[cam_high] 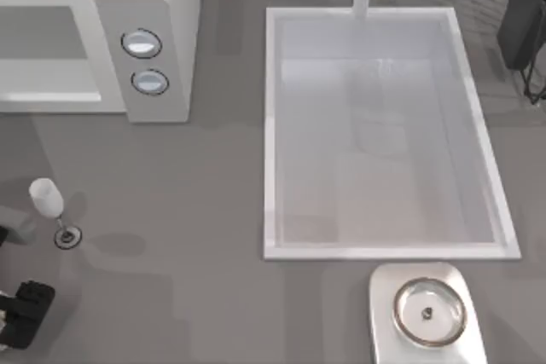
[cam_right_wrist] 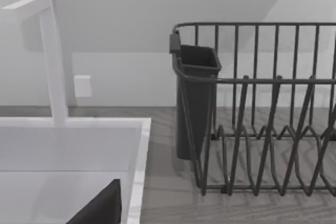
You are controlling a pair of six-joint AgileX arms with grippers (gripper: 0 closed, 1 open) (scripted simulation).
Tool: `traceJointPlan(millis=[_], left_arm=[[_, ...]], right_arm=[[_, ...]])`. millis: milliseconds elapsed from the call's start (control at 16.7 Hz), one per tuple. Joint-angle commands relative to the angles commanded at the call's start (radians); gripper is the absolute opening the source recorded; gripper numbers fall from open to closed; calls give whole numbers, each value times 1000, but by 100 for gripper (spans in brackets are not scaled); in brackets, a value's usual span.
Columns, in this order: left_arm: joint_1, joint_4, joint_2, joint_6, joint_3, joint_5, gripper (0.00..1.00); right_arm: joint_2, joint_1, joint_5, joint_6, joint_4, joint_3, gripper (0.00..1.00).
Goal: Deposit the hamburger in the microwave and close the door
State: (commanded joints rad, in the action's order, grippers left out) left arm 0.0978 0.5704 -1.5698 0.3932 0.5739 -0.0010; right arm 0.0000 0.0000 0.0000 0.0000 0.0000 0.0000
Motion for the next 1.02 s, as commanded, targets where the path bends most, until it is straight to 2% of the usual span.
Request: traceJointPlan(millis=[480,540,780,1020], left_arm=[[0,0,0,0,0,0,0],[5,85,86,6,33,17,0],[5,160,109,7,89,17,0],[1,386,181,6,212,16,0]], right_arm=[[0,0,0,0,0,0,100],[0,0,0,0,0,0,100],[0,0,0,0,0,0,100],[0,0,0,0,0,0,100]])
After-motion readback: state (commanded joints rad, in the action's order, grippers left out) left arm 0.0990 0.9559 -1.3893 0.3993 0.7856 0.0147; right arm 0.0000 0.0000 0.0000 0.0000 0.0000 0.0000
